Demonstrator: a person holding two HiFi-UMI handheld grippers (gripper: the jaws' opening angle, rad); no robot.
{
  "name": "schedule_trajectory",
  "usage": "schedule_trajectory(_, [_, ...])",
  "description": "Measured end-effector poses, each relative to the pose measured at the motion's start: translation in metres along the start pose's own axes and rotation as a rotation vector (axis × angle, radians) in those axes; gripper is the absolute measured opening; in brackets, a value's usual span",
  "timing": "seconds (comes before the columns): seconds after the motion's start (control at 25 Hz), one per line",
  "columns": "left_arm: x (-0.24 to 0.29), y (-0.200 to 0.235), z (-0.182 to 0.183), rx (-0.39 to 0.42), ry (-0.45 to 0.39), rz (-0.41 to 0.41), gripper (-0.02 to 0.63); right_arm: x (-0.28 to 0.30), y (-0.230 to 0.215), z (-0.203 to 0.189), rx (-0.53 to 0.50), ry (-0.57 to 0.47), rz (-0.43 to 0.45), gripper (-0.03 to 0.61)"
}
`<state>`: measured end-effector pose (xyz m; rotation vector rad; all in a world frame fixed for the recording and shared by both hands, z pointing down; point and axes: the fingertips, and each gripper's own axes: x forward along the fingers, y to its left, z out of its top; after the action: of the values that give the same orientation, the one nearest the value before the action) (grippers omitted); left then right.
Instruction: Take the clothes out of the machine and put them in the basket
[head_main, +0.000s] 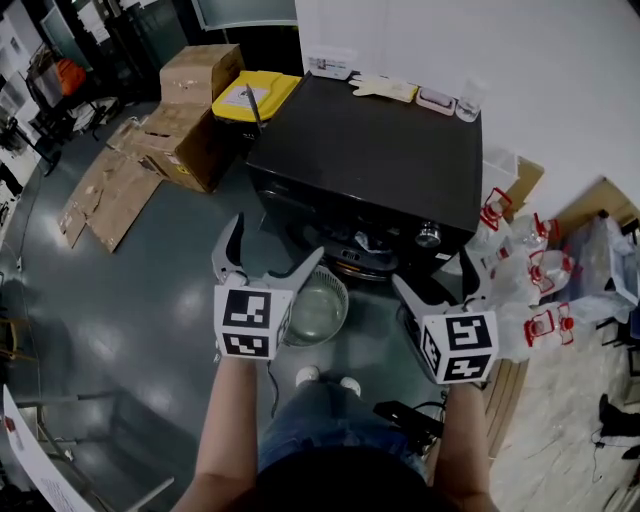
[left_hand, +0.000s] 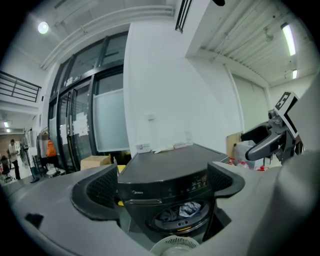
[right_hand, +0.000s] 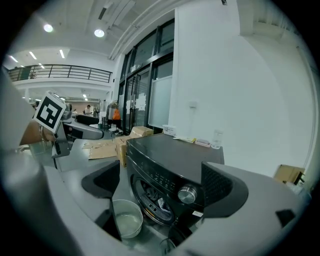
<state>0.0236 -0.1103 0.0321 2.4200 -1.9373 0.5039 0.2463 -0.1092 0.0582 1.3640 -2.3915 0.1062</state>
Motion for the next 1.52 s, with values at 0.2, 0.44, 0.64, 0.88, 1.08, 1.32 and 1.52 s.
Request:
schedule_trajectory(0.2, [0.013, 0.016, -0.016, -0.015, 0.028, -0.04, 0.558, 0.019, 0.012, -0.002, 0.021, 0.035, -0.017, 0.506])
schedule_trajectory(0.44, [0.035, 0.042, -0.049, -0.041, 0.063, -0.062, 0.558, 0.057, 0.026, -0.005, 0.061, 0.055, -0.031, 0.506])
schedule_trajectory(0.64, [0.06, 0.055, -0.082, -0.064, 0.081, -0.086, 0.558, 0.094, 0.038, -0.017, 0.047, 0.076, -0.027, 0.506])
schedule_trajectory(0.88, [0.082, 0.063, -0.128, -0.082, 0.098, -0.111, 0.558, 0.13, 0.061, -0.047, 0.039, 0.1, -0.008, 0.506])
schedule_trajectory(1.08, [0.093, 0.064, -0.17, -0.089, 0.122, -0.129, 0.558, 0.155, 0.082, -0.086, 0.021, 0.139, 0.018, 0.506])
schedule_trajectory(1.32, [0.106, 0.061, -0.22, -0.083, 0.161, -0.141, 0.558, 0.179, 0.091, -0.133, 0.068, 0.167, 0.016, 0.506])
schedule_trajectory(1.52, [0.112, 0.064, -0.271, -0.115, 0.204, -0.134, 0.558, 0.196, 0.106, -0.179, 0.088, 0.207, 0.046, 0.506])
